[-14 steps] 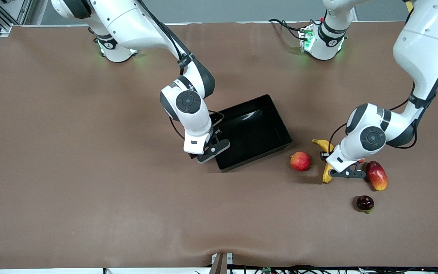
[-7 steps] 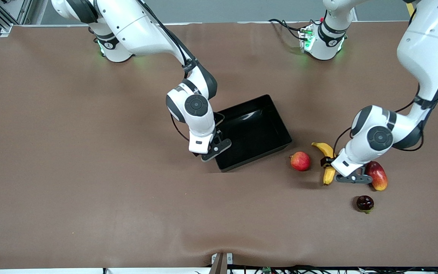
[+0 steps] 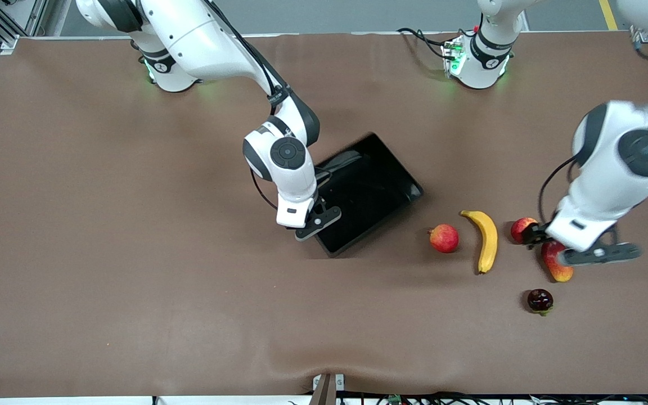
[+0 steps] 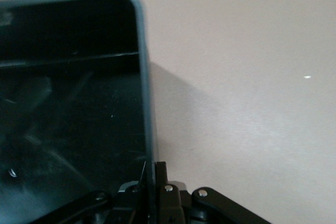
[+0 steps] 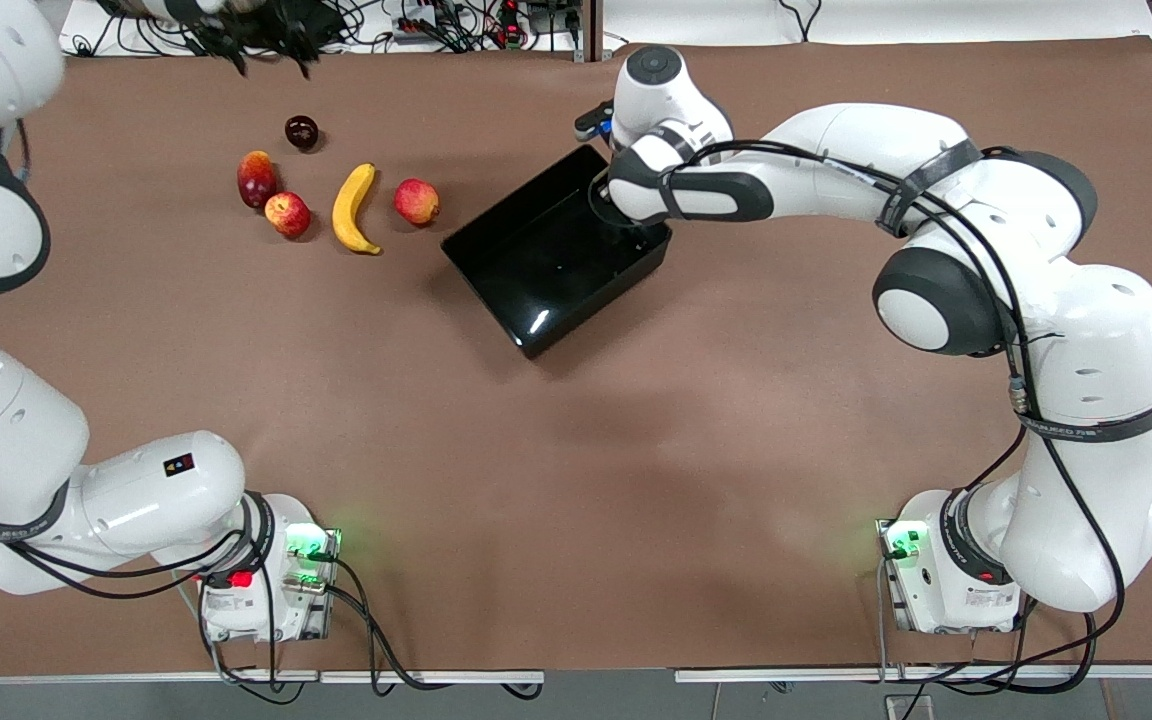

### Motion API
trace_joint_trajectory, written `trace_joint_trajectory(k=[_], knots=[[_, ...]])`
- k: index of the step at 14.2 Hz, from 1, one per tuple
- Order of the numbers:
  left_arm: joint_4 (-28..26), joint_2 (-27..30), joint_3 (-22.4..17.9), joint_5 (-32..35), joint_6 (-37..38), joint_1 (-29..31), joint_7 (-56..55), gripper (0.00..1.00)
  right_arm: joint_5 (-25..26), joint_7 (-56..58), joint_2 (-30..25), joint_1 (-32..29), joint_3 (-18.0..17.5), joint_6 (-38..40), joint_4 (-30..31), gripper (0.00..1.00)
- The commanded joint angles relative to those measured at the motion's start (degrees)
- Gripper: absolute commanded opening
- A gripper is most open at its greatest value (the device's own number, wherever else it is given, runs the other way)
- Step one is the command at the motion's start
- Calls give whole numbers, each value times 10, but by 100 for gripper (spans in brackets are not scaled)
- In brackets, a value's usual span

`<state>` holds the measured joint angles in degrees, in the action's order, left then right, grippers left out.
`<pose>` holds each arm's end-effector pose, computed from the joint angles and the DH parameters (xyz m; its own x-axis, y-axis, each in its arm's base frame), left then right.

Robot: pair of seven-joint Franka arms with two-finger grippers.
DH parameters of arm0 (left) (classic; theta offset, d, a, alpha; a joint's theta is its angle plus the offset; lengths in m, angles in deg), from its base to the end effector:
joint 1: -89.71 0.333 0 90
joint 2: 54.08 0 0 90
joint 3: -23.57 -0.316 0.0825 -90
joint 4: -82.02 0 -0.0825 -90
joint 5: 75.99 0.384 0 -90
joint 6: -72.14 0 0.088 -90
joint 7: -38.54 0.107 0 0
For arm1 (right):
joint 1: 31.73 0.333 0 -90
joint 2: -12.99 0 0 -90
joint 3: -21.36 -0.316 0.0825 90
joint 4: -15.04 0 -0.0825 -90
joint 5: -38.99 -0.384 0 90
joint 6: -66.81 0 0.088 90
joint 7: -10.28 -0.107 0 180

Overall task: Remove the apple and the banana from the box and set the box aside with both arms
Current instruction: 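Slide the tray away from the fruits with the right gripper while the left withdraws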

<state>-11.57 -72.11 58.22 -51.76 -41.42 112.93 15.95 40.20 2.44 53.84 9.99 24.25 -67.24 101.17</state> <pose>0.6493 -0.0637 0.4722 0.9852 0.0590 0.1607 0.0871 -0.9809 -0.1741 0.5617 0.4600 0.2581 0.8343 0.5360 0.1287 0.5367 -0.8432 0.0326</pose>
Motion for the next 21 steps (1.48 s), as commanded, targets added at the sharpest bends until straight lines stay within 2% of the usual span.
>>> trace_joint_trajectory(k=[1, 3, 4, 7, 9, 10, 13, 15, 18, 19, 21], knots=[[87, 12, 17, -17, 107, 1, 2, 100, 14, -2, -61, -32, -2, 60, 15, 0], [140, 14, 24, -48, 184, 2, 2, 100, 14, 4, -92, -62, -2, 117, 15, 0], [149, 23, 25, -64, 206, 2, 2, 100, 14, 5, -102, -74, -2, 134, 16, 0], [148, 84, 18, -109, 219, 5, 5, 100, 14, 4, -123, -124, -2, 143, 15, 0], [145, 103, 16, -119, 230, 3, 9, 100, 11, 4, -127, -168, -3, 136, 10, 0], [147, 111, -5, -121, 253, -13, 26, 100, 6, 5, -127, -191, -3, 121, 10, 0], [134, 150, -188, -188, 265, -140, 95, 100, 5, 5, -136, -248, -3, 105, 15, 0], [118, 169, -264, -211, 272, -189, 141, 100, 5, 8, -136, -302, -4, 103, 29, 0], [92, 200, -329, -213, 285, -244, 149, 100, 2, 67, -135, -355, -5, 103, 43, 0], [89, 206, -333, -214, 289, -249, 149, 100, -7, 69, -132, -376, -5, 103, 51, 0], [67, 227, -335, -214, 291, -251, 148, 100, -58, 79, -132, -410, -5, 104, 79, 0]])
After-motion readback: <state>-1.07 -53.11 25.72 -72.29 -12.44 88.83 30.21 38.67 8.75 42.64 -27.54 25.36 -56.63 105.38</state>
